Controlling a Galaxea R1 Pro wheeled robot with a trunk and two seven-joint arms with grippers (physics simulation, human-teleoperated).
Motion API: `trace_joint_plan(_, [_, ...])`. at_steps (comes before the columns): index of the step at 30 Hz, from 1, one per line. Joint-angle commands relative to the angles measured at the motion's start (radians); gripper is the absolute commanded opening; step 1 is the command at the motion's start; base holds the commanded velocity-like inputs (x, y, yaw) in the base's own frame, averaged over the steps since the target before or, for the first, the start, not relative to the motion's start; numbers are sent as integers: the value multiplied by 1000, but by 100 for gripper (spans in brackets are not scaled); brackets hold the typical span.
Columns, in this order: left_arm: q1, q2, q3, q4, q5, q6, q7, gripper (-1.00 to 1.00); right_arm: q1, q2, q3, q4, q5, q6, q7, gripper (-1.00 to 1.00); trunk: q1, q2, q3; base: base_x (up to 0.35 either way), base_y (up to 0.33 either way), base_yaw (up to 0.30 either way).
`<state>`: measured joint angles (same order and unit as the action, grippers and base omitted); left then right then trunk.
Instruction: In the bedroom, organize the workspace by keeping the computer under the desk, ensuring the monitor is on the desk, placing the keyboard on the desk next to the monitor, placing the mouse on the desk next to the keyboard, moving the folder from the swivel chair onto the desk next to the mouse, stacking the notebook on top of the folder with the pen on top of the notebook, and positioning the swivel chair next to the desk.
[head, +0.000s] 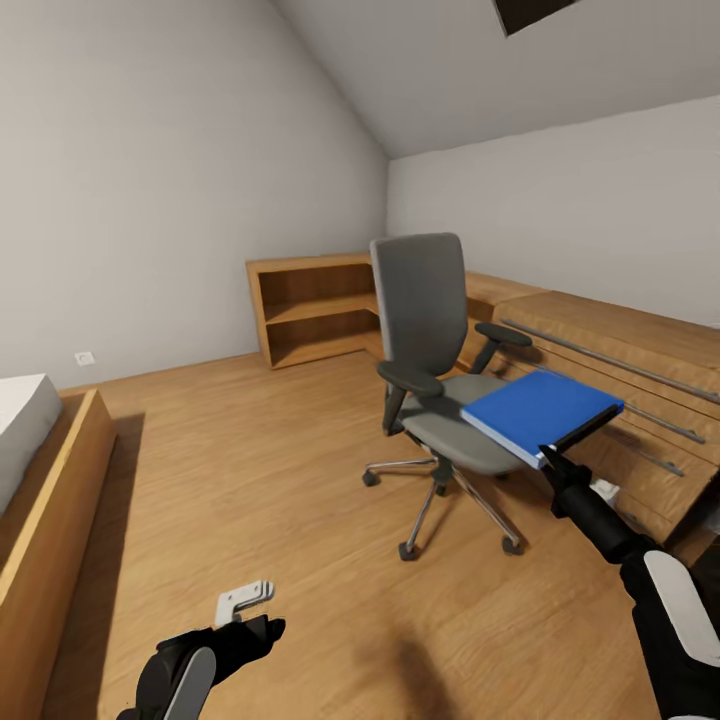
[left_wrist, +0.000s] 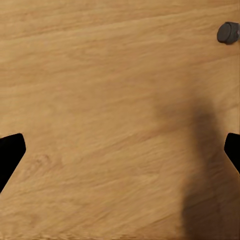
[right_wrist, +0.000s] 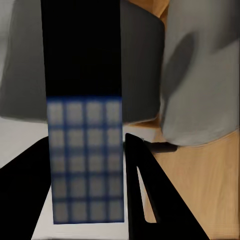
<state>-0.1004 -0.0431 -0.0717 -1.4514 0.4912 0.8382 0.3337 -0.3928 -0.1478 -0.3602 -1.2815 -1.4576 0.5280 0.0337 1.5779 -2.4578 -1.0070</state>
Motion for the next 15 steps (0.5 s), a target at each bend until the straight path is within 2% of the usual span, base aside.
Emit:
trace_joint_plan(1, [-1,0,0,0,10,2,10,100,0,2,-2,-5,6,5,2,-100,-5,7,2,-333,0,0])
trace_joint_plan(3, [-1,0,0,4,10,2,10,100,0,11,-2,-26,25,5,1,-100,-12,21,9,-324,0,0])
trace_joint_plan(5, [-1,0,0,13,9,1,10,100,0,32,-3,-51,71,5,-8,-100,-20,35,15,-179,0,0])
trace_joint_plan(7, [-1,-1,0,22,8,1,9,100,0,42,-3,-66,110,6,-15,-100,-28,49,21,-92,0,0])
trace_joint_plan(12, [0,-1,0,82,8,0,9,100,8,48,-3,-124,178,10,-31,-100,-47,84,37,-31,0,0])
trace_joint_plan(15, [0,-2,0,156,8,-20,8,100,48,52,-3,-198,238,10,-54,-100,-58,105,46,-7,0,0])
